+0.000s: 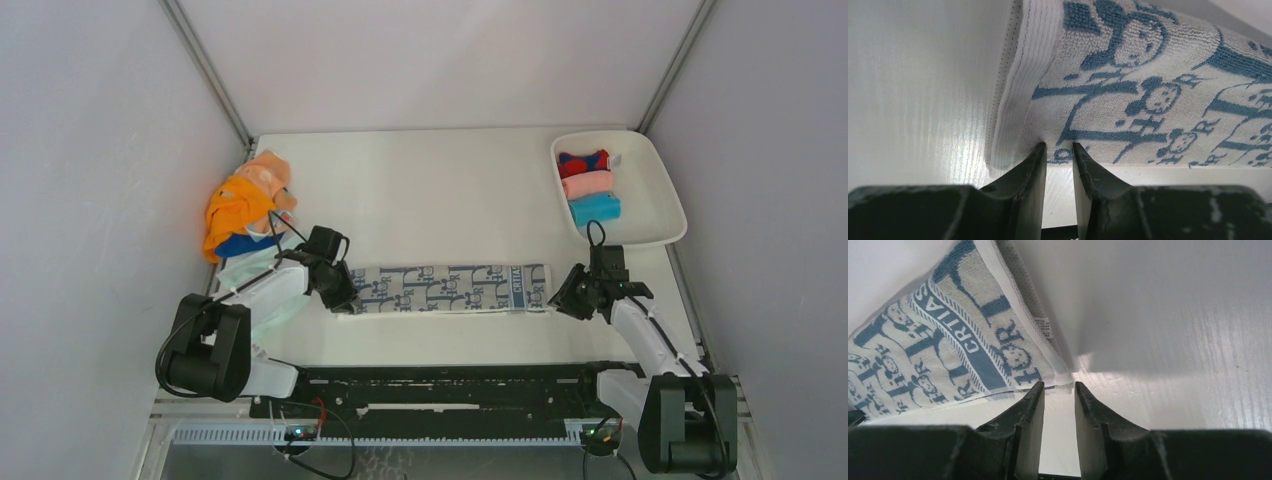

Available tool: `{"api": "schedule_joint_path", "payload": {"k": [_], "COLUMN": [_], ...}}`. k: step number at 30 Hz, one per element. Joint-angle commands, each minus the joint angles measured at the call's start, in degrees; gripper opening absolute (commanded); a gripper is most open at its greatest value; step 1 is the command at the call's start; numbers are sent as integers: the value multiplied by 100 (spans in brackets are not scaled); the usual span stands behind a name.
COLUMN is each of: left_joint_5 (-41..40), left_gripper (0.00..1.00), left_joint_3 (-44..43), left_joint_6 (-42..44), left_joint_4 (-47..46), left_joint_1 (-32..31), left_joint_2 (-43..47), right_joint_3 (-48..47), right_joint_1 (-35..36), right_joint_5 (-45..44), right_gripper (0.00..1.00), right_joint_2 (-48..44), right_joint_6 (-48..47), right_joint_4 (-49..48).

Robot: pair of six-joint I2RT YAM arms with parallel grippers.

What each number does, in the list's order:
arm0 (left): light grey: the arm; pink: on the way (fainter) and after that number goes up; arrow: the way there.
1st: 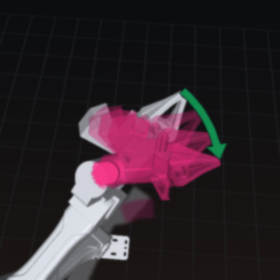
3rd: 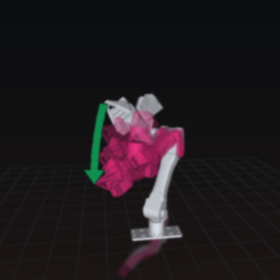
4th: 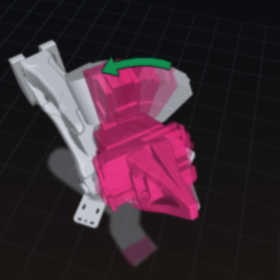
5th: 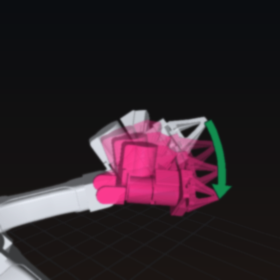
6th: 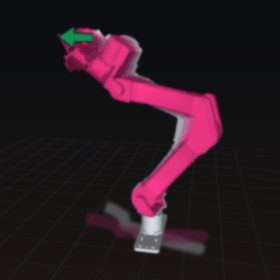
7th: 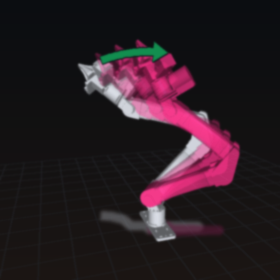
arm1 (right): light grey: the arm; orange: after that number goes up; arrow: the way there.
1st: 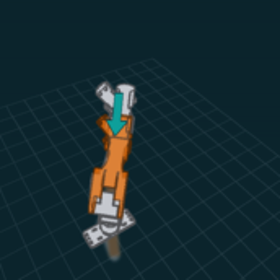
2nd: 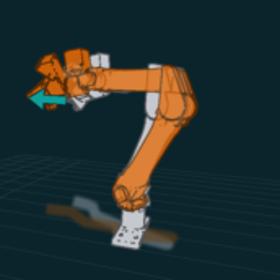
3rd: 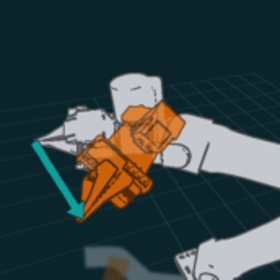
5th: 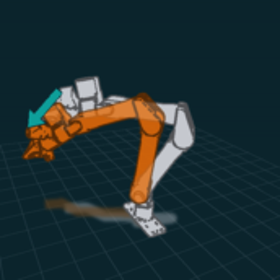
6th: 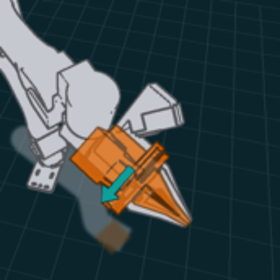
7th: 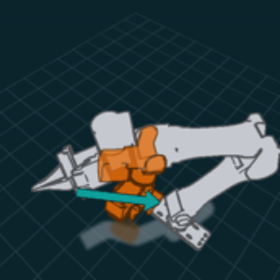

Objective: Roll the towels

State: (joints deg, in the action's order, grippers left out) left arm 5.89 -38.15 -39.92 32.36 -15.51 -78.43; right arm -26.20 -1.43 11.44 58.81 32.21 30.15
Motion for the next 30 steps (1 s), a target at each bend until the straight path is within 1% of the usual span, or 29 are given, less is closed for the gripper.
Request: {"api": "schedule_joint_path", "payload": {"k": [1,5,12,20,25,30], "left_joint_5": [-299,-349,-375,-387,-384,-385], "left_gripper": [31,31,31,31,31,31], "left_joint_3": [23,1,-37,-30,-35,-34], "left_joint_6": [61,73,100,112,115,116], "left_joint_4": [96,140,135,130,130,135], "left_joint_1": [20,15,21,13,14,14], "left_joint_2": [-3,16,-5,3,4,-17], "right_joint_3": [-123,-131,-282,-360,-360,-367], "right_joint_1": [155,456,739,1040,1092,1093], "right_joint_5": [-271,-581,-823,-962,-1123,-1098], "right_gripper": [28,27,21,21,21,22], "right_joint_2": [-133,-54,177,479,522,597], "right_joint_6": [202,351,375,405,397,391], "right_joint_4": [307,412,316,194,219,163]}}
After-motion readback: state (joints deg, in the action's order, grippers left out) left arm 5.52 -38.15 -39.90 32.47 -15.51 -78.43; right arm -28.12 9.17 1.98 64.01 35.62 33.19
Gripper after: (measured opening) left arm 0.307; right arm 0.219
